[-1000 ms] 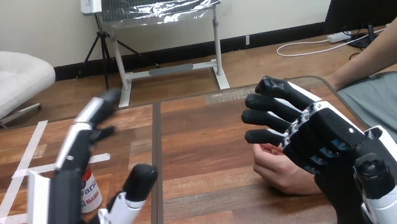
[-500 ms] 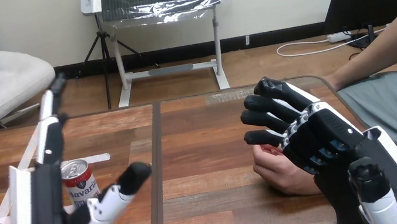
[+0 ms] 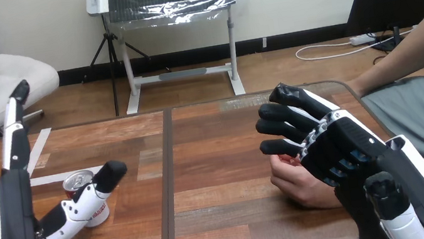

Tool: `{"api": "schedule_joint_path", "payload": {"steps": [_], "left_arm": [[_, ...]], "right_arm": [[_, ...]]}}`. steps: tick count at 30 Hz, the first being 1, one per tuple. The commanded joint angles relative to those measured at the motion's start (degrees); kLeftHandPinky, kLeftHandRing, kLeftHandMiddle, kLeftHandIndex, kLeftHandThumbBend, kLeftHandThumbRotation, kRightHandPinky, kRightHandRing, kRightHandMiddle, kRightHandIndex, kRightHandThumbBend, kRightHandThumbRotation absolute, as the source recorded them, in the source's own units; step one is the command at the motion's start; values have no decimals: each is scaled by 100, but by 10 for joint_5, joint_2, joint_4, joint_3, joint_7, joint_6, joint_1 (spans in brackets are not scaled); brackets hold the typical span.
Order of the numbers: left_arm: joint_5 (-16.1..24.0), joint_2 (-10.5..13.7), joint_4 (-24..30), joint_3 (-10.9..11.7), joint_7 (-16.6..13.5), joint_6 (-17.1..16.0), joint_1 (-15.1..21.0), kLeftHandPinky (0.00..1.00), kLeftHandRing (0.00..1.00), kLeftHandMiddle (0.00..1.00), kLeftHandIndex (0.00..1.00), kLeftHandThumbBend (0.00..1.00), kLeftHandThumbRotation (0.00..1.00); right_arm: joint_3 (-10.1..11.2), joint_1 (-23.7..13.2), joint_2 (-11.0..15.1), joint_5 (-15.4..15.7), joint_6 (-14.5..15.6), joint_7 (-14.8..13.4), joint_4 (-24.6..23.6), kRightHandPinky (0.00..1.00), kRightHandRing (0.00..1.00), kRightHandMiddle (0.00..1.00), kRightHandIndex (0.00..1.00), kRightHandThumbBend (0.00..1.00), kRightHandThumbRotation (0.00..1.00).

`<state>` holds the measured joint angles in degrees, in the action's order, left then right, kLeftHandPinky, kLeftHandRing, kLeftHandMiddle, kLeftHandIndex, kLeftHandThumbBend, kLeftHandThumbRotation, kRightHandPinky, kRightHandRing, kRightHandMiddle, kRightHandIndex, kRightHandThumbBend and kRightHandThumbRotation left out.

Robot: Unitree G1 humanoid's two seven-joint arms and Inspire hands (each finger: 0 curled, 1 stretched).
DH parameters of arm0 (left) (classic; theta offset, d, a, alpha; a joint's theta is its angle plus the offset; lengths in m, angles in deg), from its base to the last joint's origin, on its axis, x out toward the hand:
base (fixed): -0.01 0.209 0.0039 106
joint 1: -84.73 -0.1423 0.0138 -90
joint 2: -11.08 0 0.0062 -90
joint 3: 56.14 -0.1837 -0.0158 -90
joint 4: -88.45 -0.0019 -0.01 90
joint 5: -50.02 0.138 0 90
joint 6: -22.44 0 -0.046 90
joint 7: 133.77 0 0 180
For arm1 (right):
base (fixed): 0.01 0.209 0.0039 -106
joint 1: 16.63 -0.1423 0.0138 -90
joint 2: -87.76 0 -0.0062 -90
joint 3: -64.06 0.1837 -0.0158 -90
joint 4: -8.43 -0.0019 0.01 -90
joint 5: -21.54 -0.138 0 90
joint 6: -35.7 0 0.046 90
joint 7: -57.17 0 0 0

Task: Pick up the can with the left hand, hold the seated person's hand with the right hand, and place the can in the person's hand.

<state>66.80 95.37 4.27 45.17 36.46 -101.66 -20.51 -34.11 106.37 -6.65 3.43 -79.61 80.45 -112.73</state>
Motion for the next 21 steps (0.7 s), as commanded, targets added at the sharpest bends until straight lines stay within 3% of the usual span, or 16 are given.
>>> {"api": "schedule_joint_path", "payload": {"steps": [1, 13, 21], "left_arm": [[9, 45, -61, 19, 1, 22, 71, 93, 98, 98, 96, 100, 68], [24, 86, -128, 26, -5, 74, 120, 88, 95, 97, 97, 100, 64], [27, 110, -192, 21, -19, 74, 158, 85, 93, 95, 96, 98, 59]], "right_arm": [[4, -21, -4, 2, -11, -4, -15, 81, 85, 86, 88, 75, 83], [5, -20, -4, -1, -12, -2, -13, 82, 86, 86, 88, 74, 82], [5, -19, -4, -1, -12, -3, -14, 81, 85, 85, 88, 75, 81]]}}
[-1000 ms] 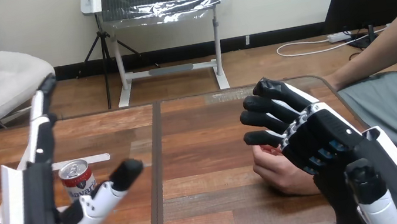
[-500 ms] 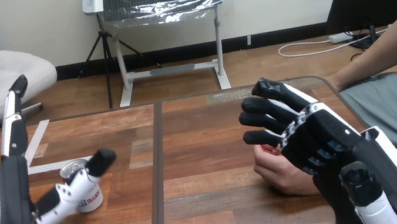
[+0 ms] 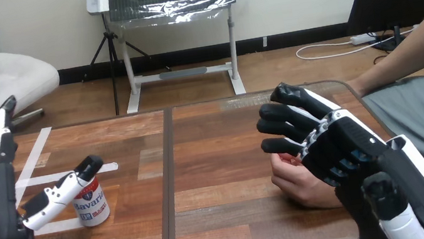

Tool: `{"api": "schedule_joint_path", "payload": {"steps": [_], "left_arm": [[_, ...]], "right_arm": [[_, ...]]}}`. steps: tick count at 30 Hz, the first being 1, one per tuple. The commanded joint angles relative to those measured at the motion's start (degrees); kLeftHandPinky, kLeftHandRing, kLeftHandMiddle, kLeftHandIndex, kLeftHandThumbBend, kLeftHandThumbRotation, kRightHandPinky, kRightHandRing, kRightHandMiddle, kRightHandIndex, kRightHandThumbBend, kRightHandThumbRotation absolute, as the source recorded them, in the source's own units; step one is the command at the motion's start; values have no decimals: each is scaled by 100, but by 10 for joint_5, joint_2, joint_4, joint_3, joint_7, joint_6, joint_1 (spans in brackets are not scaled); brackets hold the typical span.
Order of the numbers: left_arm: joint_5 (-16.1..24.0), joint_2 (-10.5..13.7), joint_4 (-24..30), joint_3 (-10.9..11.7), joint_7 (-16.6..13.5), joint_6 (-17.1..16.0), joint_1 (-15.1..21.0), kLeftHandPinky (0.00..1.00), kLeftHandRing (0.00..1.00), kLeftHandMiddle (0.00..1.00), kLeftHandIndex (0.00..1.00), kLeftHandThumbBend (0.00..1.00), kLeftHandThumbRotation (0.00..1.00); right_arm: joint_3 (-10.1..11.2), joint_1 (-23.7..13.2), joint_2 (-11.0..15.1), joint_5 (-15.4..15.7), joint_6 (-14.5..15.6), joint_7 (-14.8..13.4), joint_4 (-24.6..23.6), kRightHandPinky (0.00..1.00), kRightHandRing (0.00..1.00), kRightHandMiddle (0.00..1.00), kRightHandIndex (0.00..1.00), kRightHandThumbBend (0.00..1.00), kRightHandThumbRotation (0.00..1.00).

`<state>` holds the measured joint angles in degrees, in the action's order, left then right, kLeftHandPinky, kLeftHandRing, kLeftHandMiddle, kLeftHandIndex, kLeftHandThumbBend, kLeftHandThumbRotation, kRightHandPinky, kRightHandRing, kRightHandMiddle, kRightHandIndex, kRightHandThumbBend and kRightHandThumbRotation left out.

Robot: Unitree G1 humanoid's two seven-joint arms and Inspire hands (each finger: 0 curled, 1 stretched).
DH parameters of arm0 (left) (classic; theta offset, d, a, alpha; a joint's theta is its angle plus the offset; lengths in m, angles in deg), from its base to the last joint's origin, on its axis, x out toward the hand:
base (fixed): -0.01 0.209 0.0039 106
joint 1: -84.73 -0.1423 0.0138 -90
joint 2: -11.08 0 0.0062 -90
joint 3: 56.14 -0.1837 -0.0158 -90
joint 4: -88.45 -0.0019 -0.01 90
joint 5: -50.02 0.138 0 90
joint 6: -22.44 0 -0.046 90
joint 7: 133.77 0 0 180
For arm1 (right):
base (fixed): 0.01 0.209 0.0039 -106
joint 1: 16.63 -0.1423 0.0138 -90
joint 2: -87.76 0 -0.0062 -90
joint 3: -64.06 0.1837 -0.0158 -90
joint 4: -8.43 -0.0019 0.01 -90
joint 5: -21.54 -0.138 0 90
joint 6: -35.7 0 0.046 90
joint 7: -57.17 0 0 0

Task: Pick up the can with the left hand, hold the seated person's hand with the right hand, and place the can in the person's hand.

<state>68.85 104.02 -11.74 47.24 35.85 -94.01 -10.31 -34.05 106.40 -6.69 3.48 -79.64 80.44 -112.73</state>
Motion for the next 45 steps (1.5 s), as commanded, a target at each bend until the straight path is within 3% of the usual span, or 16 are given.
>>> {"api": "schedule_joint_path", "payload": {"steps": [1, 12, 23, 36, 45], "left_arm": [[6, 27, -44, -1, -13, -2, 63, 85, 93, 95, 96, 98, 59], [-13, 51, -124, -7, -4, 0, 112, 84, 93, 95, 95, 96, 55], [3, 72, -193, -20, -9, 13, 160, 84, 92, 94, 95, 93, 54], [20, 88, -249, -43, -11, 33, 198, 80, 89, 92, 93, 93, 55], [21, 98, -279, -62, 10, 51, 219, 79, 89, 92, 94, 95, 58]], "right_arm": [[5, -19, -4, -2, -12, -3, -14, 81, 85, 85, 88, 75, 81], [5, -20, -3, -3, -13, -1, -13, 80, 85, 85, 87, 75, 80], [5, -21, -3, -1, -16, -1, -11, 78, 84, 85, 87, 76, 80], [4, -20, -4, -1, -17, -1, -13, 77, 83, 84, 87, 77, 81], [4, -17, -3, -3, -14, -2, -16, 77, 83, 84, 87, 78, 81]]}}
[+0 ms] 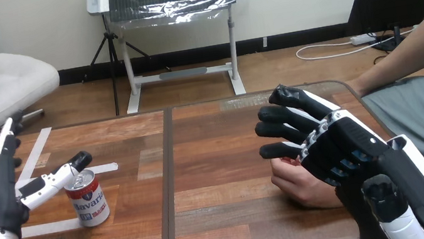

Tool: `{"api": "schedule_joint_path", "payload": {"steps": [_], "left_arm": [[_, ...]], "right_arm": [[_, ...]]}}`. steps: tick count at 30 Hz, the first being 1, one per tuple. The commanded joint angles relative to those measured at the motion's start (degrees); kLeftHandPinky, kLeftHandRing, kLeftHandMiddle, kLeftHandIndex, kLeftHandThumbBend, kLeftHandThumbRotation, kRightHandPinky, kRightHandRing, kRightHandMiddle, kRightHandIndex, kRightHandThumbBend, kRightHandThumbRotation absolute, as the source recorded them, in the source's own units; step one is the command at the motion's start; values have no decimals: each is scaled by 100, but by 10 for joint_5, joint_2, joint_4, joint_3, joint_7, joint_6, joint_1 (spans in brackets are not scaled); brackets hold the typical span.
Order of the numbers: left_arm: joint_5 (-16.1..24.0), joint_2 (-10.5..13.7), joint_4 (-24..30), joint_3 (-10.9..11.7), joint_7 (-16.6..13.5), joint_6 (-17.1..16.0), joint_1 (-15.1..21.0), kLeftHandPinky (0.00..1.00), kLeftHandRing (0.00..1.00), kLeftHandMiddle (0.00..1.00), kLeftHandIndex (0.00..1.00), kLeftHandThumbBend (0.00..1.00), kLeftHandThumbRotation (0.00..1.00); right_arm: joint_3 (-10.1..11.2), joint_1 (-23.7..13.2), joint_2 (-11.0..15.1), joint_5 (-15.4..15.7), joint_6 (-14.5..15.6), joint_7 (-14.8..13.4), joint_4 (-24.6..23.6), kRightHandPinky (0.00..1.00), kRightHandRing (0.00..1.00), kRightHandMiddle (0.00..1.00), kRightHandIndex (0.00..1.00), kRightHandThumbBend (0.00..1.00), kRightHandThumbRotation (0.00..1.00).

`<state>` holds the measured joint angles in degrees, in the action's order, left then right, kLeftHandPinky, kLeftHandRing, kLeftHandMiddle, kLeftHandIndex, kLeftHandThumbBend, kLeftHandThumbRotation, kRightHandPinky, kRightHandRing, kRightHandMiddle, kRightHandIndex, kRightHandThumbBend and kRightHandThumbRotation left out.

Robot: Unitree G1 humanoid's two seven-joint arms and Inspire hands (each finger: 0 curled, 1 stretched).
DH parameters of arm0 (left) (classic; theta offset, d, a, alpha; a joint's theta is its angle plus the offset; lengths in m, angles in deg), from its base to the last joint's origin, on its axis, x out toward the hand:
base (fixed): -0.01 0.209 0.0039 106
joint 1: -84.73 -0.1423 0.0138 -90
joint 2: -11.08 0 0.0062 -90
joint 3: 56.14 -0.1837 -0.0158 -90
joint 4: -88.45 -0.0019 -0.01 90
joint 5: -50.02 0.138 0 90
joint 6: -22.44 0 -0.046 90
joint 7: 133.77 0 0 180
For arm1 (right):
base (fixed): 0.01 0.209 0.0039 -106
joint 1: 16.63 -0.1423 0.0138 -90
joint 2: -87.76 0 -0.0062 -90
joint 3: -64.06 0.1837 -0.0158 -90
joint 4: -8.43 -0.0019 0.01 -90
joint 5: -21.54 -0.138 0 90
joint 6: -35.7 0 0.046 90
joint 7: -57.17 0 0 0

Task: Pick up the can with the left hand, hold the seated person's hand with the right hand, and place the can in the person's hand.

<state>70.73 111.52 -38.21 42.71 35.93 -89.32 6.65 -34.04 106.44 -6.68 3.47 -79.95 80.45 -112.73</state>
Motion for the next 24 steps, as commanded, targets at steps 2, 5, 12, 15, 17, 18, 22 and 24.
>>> {"api": "schedule_joint_path", "payload": {"steps": [2, 5, 12, 15, 17, 18, 22, 24], "left_arm": [[1, 24, -19, -20, 13, 3, 53, 79, 89, 92, 94, 95, 58], [-4, 26, -33, -24, 24, -2, 61, 78, 88, 91, 93, 94, 56], [-2, 26, -52, -34, 28, 0, 74, 75, 87, 90, 91, 94, 54], [-1, 24, -58, -39, 26, 4, 78, 74, 86, 88, 90, 95, 54], [-4, 22, -61, -40, 29, 9, 81, 74, 85, 88, 90, 96, 54], [-6, 20, -63, -41, 32, 12, 83, 74, 85, 88, 90, 96, 54], [-9, 18, -69, -46, 38, 20, 88, 74, 86, 88, 90, 97, 53], [-9, 17, -72, -48, 41, 24, 91, 75, 86, 88, 89, 97, 53]], "right_arm": [[3, -17, -3, -4, -11, -2, -16, 77, 83, 84, 87, 78, 81], [4, -17, -3, -3, -11, -2, -17, 77, 83, 84, 87, 78, 81], [4, -18, -3, 0, -12, -3, -17, 77, 83, 84, 86, 76, 81], [4, -19, -4, -1, -15, -2, -15, 77, 82, 83, 86, 76, 82], [4, -21, -5, -2, -17, -1, -14, 77, 82, 83, 86, 76, 82], [3, -21, -5, -2, -17, -1, -14, 77, 82, 83, 86, 76, 83], [3, -22, -6, -1, -16, -3, -14, 75, 81, 83, 85, 78, 84], [2, -22, -6, -1, -16, -3, -15, 74, 80, 82, 85, 80, 85]]}}
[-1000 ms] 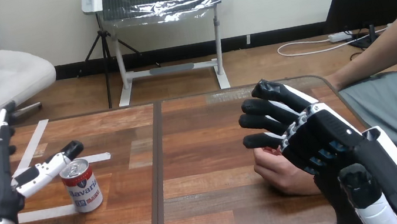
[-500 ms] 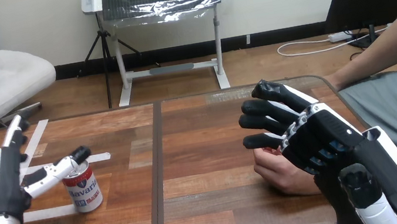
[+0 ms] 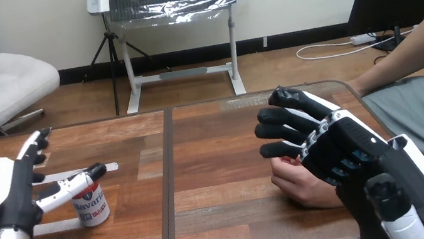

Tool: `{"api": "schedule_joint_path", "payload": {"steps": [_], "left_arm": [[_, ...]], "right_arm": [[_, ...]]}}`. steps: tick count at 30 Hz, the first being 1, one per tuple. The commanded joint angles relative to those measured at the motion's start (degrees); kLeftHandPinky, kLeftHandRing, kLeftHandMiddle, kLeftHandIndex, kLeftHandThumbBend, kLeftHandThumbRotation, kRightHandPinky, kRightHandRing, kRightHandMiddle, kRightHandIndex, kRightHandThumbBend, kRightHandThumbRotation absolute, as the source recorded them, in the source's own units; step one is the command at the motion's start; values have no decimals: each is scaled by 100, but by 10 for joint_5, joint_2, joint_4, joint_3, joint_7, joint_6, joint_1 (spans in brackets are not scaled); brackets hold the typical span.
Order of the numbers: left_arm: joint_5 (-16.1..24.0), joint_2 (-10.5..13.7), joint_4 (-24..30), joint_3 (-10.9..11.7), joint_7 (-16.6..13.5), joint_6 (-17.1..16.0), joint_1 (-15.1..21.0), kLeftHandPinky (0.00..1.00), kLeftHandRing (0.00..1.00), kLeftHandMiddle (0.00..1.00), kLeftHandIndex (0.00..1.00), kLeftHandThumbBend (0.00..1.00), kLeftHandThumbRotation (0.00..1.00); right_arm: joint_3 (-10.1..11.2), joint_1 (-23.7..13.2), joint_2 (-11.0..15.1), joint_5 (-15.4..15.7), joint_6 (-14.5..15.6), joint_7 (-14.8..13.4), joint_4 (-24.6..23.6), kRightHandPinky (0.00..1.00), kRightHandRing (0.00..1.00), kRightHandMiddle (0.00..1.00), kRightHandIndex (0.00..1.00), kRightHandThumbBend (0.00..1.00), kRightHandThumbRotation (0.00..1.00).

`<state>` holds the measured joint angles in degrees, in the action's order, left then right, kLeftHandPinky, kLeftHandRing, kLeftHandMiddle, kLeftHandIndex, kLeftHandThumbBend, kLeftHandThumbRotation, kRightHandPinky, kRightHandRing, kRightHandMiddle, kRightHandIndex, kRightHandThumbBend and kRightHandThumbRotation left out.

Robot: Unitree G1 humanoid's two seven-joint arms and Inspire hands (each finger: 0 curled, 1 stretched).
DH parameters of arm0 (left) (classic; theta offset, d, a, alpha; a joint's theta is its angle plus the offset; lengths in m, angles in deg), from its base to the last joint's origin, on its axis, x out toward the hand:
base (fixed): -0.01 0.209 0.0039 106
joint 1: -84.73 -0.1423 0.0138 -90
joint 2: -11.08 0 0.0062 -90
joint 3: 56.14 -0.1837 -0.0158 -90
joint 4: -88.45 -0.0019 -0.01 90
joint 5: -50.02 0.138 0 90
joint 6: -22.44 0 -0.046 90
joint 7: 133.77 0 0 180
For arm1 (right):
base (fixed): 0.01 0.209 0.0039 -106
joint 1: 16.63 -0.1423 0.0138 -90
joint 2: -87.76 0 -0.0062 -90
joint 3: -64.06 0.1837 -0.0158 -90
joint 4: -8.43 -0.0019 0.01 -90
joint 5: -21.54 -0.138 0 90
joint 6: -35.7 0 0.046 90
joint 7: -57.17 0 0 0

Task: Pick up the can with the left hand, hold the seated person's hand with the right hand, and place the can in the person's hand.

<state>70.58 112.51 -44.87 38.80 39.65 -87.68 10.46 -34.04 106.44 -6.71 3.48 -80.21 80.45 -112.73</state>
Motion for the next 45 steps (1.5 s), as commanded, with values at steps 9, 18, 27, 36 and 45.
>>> {"api": "schedule_joint_path", "payload": {"steps": [9, 18, 27, 36, 45], "left_arm": [[-2, 8, -15, -24, 8, 11, 59, 76, 85, 87, 89, 96, 53], [2, 8, -29, -38, 10, 26, 68, 76, 88, 89, 91, 98, 54], [11, 11, -30, -56, 14, 52, 73, 82, 94, 95, 94, 99, 57], [9, 9, -26, -68, 26, 85, 78, 87, 98, 99, 97, 100, 57], [5, 6, -31, -73, 29, 96, 84, 87, 98, 99, 97, 100, 53]], "right_arm": [[3, -25, -6, -2, -14, -2, -14, 71, 79, 82, 85, 83, 86], [4, -27, -4, -8, -11, -1, -14, 68, 77, 81, 84, 87, 87], [4, -31, -6, -7, -14, -1, -11, 68, 77, 81, 83, 89, 86], [4, -33, -7, -5, -11, -3, -12, 65, 76, 80, 83, 92, 86], [3, -36, -5, -7, -10, -2, -13, 64, 75, 80, 82, 93, 87]]}}
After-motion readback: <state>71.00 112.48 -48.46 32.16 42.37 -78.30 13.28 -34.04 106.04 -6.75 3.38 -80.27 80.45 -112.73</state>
